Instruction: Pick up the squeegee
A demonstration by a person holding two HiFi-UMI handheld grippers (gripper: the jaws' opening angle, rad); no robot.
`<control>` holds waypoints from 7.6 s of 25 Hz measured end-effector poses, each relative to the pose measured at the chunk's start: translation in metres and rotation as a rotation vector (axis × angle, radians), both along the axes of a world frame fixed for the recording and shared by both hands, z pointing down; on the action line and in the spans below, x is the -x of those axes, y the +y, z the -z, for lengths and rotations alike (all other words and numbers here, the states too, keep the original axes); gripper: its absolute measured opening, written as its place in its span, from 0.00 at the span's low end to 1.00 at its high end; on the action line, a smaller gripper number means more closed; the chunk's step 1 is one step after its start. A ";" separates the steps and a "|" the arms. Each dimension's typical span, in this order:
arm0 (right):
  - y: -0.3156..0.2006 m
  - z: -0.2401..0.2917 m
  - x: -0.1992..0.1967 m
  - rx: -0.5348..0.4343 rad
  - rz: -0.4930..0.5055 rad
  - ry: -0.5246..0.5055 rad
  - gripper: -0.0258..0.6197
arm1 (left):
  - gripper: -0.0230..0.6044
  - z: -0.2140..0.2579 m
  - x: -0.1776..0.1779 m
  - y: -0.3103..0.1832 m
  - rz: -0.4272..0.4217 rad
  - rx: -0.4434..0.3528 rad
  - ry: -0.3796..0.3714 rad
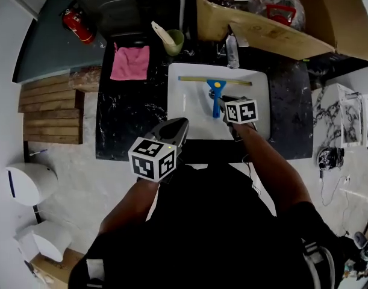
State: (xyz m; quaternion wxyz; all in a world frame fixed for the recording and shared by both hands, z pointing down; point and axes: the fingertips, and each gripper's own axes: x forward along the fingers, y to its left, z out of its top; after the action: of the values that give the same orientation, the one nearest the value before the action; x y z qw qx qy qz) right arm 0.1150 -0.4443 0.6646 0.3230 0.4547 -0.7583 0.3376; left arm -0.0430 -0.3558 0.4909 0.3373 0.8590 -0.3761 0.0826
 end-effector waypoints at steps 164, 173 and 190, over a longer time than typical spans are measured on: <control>0.341 0.306 -0.067 -0.809 -0.075 -0.292 0.05 | 0.06 0.137 -0.026 0.232 0.103 -0.440 -0.064; 0.344 0.301 -0.051 -0.787 -0.115 -0.264 0.05 | 0.06 0.129 -0.011 0.227 0.073 -0.415 -0.027; 0.356 0.298 -0.044 -0.795 -0.128 -0.256 0.05 | 0.06 0.128 -0.010 0.237 0.044 -0.418 -0.009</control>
State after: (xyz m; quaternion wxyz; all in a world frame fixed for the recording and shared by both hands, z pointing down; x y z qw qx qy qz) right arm 0.1587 -0.0884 0.3670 0.0039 0.5442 -0.8339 0.0920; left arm -0.0326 -0.1186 0.3631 0.1518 0.9016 -0.4051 -0.0010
